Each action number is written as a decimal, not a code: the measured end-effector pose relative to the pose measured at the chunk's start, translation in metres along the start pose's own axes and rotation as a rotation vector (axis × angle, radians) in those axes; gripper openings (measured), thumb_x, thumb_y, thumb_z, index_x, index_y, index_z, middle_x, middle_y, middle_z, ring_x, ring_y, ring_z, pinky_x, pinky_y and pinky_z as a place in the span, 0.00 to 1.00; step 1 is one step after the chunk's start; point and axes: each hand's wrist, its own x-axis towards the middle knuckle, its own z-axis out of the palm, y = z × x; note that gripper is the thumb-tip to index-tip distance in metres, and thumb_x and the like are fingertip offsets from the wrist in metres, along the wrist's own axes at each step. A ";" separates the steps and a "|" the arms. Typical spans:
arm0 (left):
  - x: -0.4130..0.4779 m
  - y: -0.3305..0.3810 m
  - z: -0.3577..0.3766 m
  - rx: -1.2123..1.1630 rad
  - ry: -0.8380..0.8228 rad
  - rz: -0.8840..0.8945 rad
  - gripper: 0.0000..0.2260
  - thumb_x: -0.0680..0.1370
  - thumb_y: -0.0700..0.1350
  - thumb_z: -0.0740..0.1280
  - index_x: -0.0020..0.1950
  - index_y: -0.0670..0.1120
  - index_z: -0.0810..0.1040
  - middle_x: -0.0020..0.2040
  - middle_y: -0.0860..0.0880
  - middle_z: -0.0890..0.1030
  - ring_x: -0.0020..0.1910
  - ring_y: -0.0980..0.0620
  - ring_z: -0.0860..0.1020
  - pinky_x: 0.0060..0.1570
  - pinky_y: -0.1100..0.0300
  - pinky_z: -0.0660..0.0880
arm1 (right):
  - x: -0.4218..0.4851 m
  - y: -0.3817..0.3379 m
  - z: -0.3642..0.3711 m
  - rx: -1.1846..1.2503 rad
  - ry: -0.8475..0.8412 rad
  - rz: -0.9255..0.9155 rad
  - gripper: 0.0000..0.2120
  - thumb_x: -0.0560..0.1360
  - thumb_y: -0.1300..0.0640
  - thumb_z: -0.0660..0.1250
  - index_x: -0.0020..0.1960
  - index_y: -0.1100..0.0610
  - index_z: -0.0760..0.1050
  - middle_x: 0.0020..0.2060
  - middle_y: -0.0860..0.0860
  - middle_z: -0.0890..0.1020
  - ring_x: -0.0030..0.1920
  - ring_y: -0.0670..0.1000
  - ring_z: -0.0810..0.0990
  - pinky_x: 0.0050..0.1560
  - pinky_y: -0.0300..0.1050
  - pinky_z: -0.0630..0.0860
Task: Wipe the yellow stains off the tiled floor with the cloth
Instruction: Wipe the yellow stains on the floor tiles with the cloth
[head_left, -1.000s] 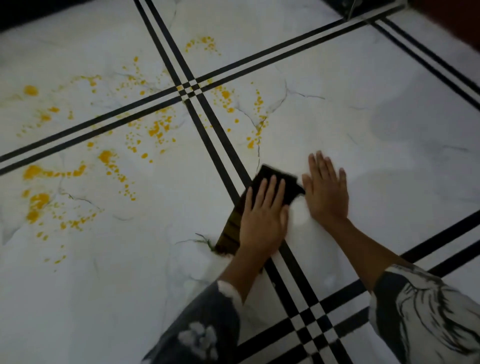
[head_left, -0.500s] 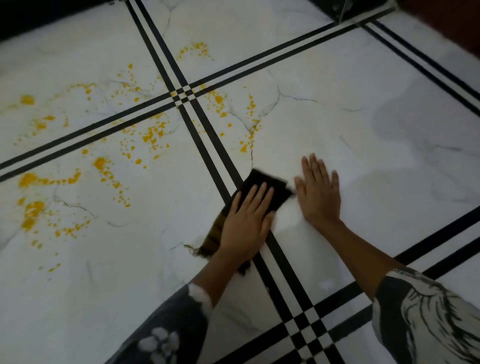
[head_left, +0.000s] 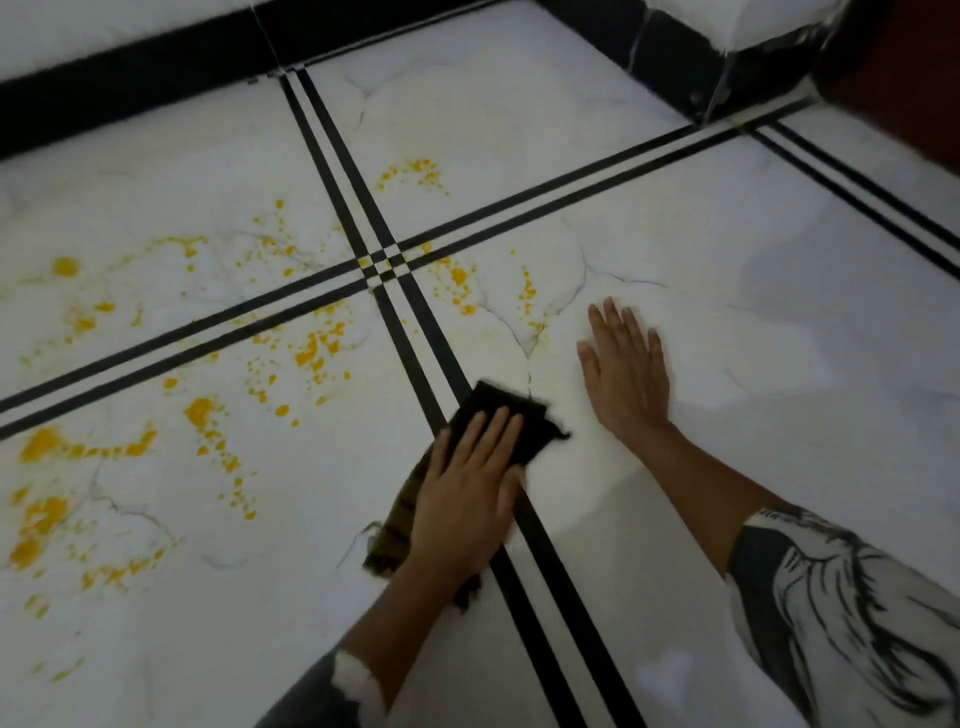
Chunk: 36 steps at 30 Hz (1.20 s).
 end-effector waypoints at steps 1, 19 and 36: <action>-0.004 -0.019 -0.004 0.004 0.001 -0.041 0.25 0.81 0.56 0.42 0.75 0.49 0.60 0.74 0.50 0.62 0.74 0.49 0.59 0.73 0.50 0.50 | 0.004 -0.002 0.001 -0.014 -0.018 -0.011 0.24 0.81 0.51 0.49 0.76 0.55 0.52 0.77 0.51 0.52 0.77 0.51 0.49 0.74 0.51 0.43; 0.102 -0.066 -0.018 -0.029 0.052 -0.339 0.25 0.80 0.54 0.42 0.77 0.49 0.51 0.78 0.50 0.54 0.77 0.51 0.49 0.74 0.50 0.45 | 0.014 -0.004 0.018 -0.070 0.051 0.001 0.29 0.77 0.47 0.43 0.73 0.57 0.61 0.73 0.54 0.64 0.73 0.55 0.63 0.72 0.56 0.56; 0.170 -0.051 -0.016 -0.055 0.053 -0.385 0.24 0.82 0.52 0.43 0.77 0.48 0.47 0.78 0.49 0.50 0.77 0.50 0.46 0.75 0.49 0.42 | 0.014 0.001 0.022 -0.067 0.066 -0.012 0.29 0.77 0.47 0.42 0.75 0.56 0.58 0.74 0.53 0.61 0.75 0.54 0.59 0.73 0.53 0.52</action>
